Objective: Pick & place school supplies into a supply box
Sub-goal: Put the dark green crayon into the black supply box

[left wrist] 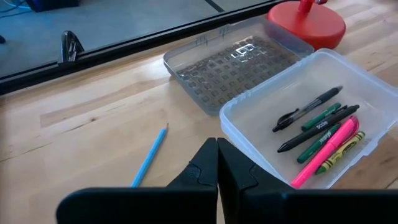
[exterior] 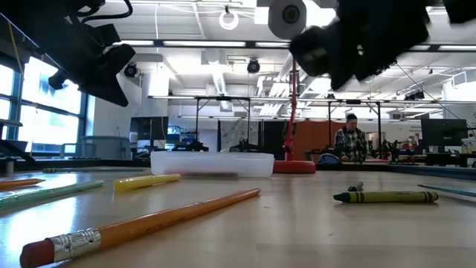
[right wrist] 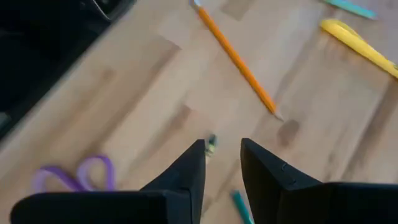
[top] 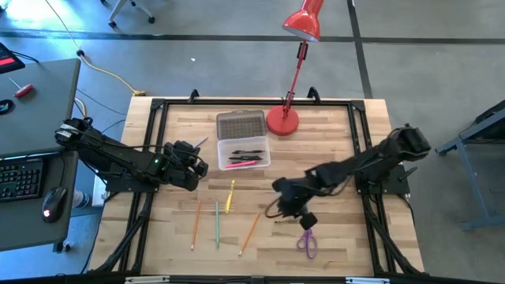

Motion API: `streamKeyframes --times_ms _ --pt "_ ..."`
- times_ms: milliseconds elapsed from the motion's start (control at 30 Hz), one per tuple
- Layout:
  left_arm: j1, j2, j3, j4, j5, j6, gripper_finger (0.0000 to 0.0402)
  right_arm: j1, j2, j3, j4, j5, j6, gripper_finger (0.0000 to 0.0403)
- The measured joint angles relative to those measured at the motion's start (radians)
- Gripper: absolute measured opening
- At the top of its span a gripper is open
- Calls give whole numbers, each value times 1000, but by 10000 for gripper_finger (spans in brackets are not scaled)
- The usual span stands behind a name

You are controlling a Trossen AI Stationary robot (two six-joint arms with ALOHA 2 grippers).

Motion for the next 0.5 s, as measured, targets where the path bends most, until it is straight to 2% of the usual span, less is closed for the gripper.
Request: streamKeyframes --times_ms 133,267,400,500 --pt "0 0 0 30 -2 0 31 10 -65 -184 116 68 -39 80" --pt "0 0 0 46 -4 0 31 -1 -68 -319 286 55 -40 76" --pt "0 0 0 50 -5 0 31 -30 -57 -393 438 28 -68 70" --pt "0 0 0 53 -5 0 31 -49 -57 -407 466 33 -114 64"
